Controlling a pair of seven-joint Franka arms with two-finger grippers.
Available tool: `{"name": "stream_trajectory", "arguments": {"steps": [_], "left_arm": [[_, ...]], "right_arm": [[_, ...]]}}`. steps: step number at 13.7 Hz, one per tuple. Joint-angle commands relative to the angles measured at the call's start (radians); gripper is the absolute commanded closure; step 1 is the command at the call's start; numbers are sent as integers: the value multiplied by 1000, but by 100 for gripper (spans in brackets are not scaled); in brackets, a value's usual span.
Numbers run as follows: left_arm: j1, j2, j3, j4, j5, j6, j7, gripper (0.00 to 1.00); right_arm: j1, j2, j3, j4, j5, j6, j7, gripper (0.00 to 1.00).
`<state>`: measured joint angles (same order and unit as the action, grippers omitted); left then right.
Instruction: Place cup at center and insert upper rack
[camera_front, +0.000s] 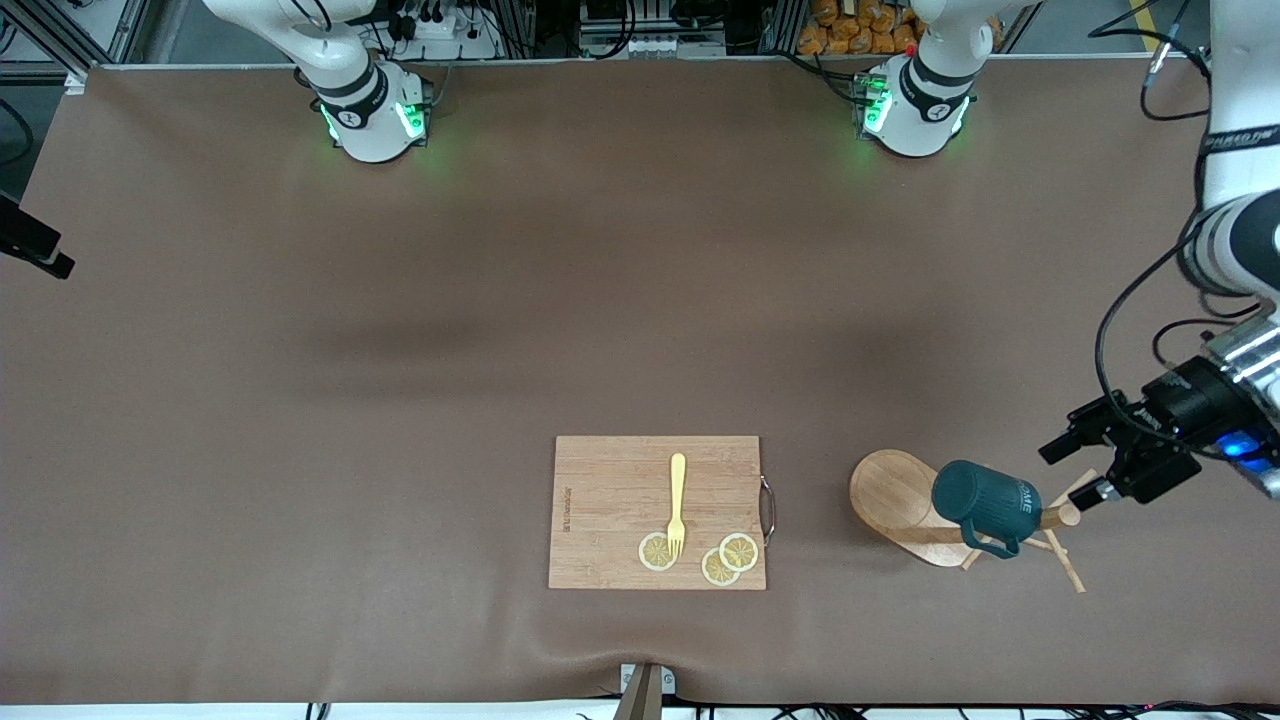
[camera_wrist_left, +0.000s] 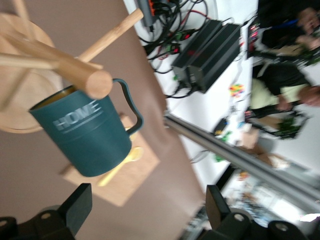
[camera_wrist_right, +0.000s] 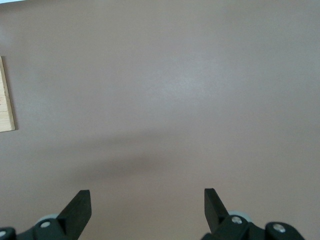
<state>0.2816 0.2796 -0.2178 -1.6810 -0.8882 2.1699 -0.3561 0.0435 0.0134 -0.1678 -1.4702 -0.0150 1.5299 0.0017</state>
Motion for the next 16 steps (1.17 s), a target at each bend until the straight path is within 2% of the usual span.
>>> {"name": "stream_trajectory", "arguments": {"steps": [1, 3, 6, 8, 13, 16], "left_arm": [[8, -106, -6, -49, 222, -97, -9, 0], [2, -137, -12, -48, 364, -146, -1, 0], [2, -169, -58, -46, 579, -227, 12, 0], [2, -203, -75, -46, 665, -294, 48, 0], [2, -295, -78, -51, 788, -436, 218, 0], [-5, -358, -95, -60, 807, -515, 279, 0]], "right_arm": [[-24, 10, 11, 16, 10, -14, 9, 0], [-27, 10, 11, 16, 10, -13, 7, 0], [-28, 10, 11, 16, 10, -13, 7, 0], [-27, 10, 11, 16, 12, -14, 9, 0], [-33, 11, 11, 16, 10, -36, 12, 0], [-30, 11, 13, 16, 10, -36, 14, 0]]}}
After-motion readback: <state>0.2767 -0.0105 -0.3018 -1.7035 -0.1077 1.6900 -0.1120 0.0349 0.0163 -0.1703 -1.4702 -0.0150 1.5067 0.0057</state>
